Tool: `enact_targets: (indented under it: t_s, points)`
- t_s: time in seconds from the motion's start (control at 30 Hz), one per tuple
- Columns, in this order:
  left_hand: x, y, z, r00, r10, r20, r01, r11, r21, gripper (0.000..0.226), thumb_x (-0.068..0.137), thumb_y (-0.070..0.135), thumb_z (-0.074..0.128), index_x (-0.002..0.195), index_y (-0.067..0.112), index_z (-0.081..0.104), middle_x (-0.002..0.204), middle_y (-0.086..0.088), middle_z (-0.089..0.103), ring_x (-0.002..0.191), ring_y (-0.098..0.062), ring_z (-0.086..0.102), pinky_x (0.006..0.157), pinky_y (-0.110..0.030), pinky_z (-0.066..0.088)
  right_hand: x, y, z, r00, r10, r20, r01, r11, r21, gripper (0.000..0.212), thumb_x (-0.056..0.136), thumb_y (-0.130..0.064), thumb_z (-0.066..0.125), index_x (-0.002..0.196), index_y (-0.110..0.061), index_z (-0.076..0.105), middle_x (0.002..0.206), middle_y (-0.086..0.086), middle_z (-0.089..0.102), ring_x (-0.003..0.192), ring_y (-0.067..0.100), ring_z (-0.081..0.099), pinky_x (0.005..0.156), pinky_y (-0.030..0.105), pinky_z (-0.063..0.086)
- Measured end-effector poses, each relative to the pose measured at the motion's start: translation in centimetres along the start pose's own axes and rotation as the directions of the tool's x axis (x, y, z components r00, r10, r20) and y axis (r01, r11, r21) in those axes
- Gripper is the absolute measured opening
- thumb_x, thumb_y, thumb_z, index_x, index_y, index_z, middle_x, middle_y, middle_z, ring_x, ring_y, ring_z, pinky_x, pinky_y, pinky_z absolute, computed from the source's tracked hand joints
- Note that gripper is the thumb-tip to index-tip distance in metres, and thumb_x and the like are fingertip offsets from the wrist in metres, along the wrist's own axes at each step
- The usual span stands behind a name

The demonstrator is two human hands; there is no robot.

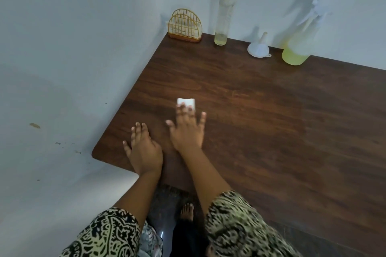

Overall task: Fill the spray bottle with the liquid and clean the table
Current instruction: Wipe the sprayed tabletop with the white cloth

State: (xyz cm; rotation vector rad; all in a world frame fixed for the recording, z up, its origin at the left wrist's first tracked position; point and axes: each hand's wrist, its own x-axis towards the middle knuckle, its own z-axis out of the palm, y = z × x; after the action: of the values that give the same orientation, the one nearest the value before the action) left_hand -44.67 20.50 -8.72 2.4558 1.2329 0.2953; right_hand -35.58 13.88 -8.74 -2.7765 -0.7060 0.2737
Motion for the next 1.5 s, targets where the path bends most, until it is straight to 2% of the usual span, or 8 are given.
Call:
enact_targets:
  t_s: [0.1,0.17,0.4,0.67,0.93,1.17,1.37,1.5]
  points:
    - [0.0,0.1,0.0,1.0,-0.001,-0.003,0.001,1.0,-0.004,0.053,0.094,0.008,0.04,0.147,0.008,0.037,0.157,-0.006,0.031,0.148,-0.019,0.019,0.118,-0.05,0.008,-2.4,4.9,-0.7,0.968,0.244,-0.06,-0.245,0.97,-0.005,0.068,0.099,-0.053,0.019,0.153,-0.018,-0.002,0.162,-0.003,-0.004,0.148,0.014,-0.006,0.112,0.051,-0.019]
    - [0.1,0.1,0.1,1.0,0.002,0.001,-0.002,1.0,0.006,0.053,0.095,0.009,0.04,0.147,0.008,0.037,0.157,-0.006,0.031,0.148,-0.02,0.02,0.118,-0.051,0.008,-3.2,5.5,-1.1,0.948,0.315,-0.046,-0.316,0.948,-0.025,0.069,0.099,-0.053,0.016,0.153,-0.016,-0.005,0.161,-0.002,-0.008,0.148,0.015,-0.01,0.111,0.051,-0.019]
    - [0.2,0.3,0.3,0.989,0.097,0.111,-0.111,0.986,0.126,0.055,0.098,0.033,0.04,0.149,0.014,0.032,0.16,-0.013,0.021,0.149,-0.028,0.013,0.115,-0.059,0.006,-3.7,4.4,-0.9,0.995,0.102,0.007,-0.101,0.994,-0.039,0.067,0.099,-0.054,0.017,0.153,-0.019,-0.001,0.162,-0.004,-0.004,0.148,0.014,-0.008,0.109,0.049,-0.023]
    - [-1.0,1.4,0.5,0.969,0.151,0.194,-0.189,0.962,0.196,0.074,0.094,0.058,0.034,0.153,0.015,0.02,0.161,-0.017,0.012,0.149,-0.031,0.005,0.114,-0.063,0.004,-8.4,17.5,-4.3,0.861,0.5,-0.09,-0.504,0.864,-0.019,0.069,0.098,-0.056,0.014,0.153,-0.02,-0.005,0.162,-0.004,-0.006,0.148,0.015,-0.006,0.113,0.055,-0.015]
    - [-3.5,5.5,2.7,0.91,0.335,0.244,-0.38,0.91,0.169,0.074,0.093,0.059,0.035,0.154,0.024,0.014,0.163,-0.012,0.004,0.15,-0.028,0.001,0.115,-0.06,0.006,-7.2,15.0,-3.9,0.944,0.327,-0.037,-0.328,0.943,-0.06,0.068,0.097,-0.057,0.013,0.153,-0.023,-0.005,0.161,-0.006,-0.007,0.148,0.014,-0.009,0.111,0.049,-0.02]
    - [-0.8,6.2,3.0,0.903,0.347,0.254,-0.397,0.9,0.18,0.072,0.095,0.058,0.034,0.154,0.024,0.014,0.163,-0.012,0.002,0.15,-0.028,-0.001,0.116,-0.059,0.006,-5.3,21.2,-6.3,0.763,0.637,-0.112,-0.639,0.769,0.02,0.072,0.097,-0.057,0.015,0.153,-0.016,-0.003,0.162,0.001,-0.003,0.149,0.018,-0.005,0.116,0.056,-0.01]
    - [0.4,6.6,3.6,0.927,0.306,0.218,-0.345,0.922,0.175,0.07,0.095,0.057,0.034,0.154,0.024,0.016,0.163,-0.01,0.007,0.15,-0.026,0.002,0.117,-0.056,0.006,1.4,11.1,-3.7,0.942,0.334,-0.032,-0.334,0.943,0.005,0.071,0.097,-0.058,0.014,0.152,-0.017,-0.006,0.161,-0.001,-0.008,0.148,0.017,-0.009,0.113,0.051,-0.017]
    - [1.0,7.0,3.4,0.976,0.129,0.173,-0.155,0.977,0.146,0.069,0.096,0.055,0.032,0.154,0.022,0.015,0.163,-0.011,0.008,0.15,-0.025,0.002,0.118,-0.054,0.005,1.2,16.1,-4.9,0.895,0.431,-0.117,-0.432,0.901,0.018,0.07,0.097,-0.057,0.018,0.153,-0.02,-0.003,0.162,0.0,0.0,0.149,0.017,-0.002,0.113,0.054,-0.013]
